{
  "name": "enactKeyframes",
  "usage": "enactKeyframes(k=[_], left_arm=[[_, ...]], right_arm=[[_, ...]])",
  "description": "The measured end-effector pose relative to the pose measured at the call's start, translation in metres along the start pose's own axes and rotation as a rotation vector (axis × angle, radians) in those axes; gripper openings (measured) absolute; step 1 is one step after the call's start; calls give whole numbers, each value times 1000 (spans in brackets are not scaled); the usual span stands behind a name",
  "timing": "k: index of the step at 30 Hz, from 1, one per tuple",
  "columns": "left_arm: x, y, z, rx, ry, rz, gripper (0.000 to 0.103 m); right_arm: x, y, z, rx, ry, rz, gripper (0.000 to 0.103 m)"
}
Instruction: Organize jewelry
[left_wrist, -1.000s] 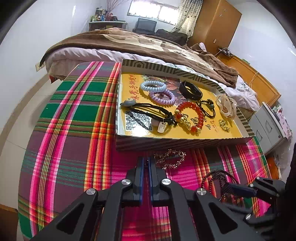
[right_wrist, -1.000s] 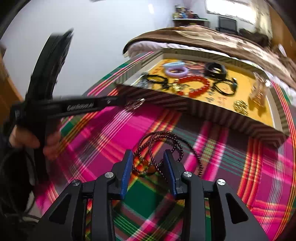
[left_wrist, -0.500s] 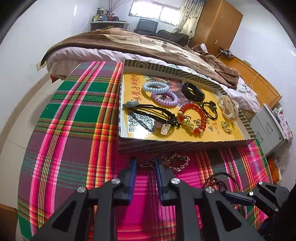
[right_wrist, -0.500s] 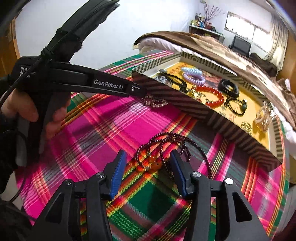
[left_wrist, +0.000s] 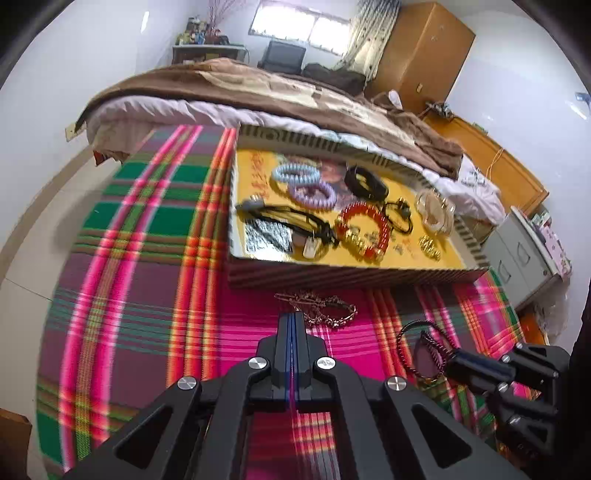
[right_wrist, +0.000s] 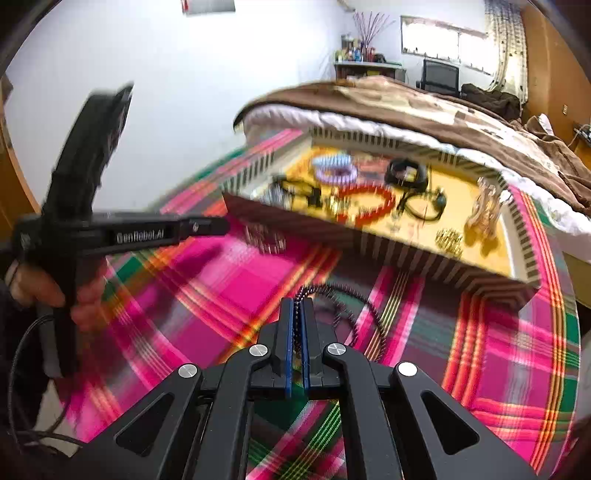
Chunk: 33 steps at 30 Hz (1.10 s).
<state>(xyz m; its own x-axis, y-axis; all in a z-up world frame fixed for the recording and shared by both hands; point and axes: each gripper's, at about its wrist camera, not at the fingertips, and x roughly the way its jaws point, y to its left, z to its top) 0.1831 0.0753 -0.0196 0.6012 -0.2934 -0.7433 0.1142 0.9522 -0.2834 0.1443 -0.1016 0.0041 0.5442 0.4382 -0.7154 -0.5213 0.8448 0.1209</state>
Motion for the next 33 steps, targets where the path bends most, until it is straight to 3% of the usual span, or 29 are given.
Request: enactKeyframes(k=[5, 8, 10, 11, 12, 16, 23, 25, 26, 28, 33], left_arm=[[-14, 6, 8, -25, -45, 10, 0], [-5, 3, 11, -20, -9, 23, 3], [6, -4, 9, 1, 13, 28, 26], [12, -6, 9, 0, 31, 21, 58], [16, -8, 7, 1, 39, 27, 77], [27, -19, 6, 15, 52, 22, 78], [49, -36, 14, 56, 35, 167, 89], [57, -47, 12, 112, 46, 243, 89], [57, -49, 12, 122, 46, 259, 86], [54, -49, 12, 113, 30, 272, 66], [51, -45, 11, 99, 39, 260, 62]], right_arm=[[-29, -2, 16, 19, -95, 15, 3], [-38, -6, 19, 23, -122, 12, 3], [-37, -10, 17, 28, -117, -1, 3], [-35, -14, 15, 42, -111, -2, 3], [-33, -18, 14, 56, -106, 1, 3], [-33, -34, 11, 83, -101, -1, 3], [-39, -57, 2, 130, -89, -42, 3], [-41, -60, 0, 131, -92, -47, 3], [-43, -61, -1, 130, -95, -50, 3], [-45, -63, -3, 132, -101, -50, 3], [-44, -61, -6, 138, -104, -39, 3]])
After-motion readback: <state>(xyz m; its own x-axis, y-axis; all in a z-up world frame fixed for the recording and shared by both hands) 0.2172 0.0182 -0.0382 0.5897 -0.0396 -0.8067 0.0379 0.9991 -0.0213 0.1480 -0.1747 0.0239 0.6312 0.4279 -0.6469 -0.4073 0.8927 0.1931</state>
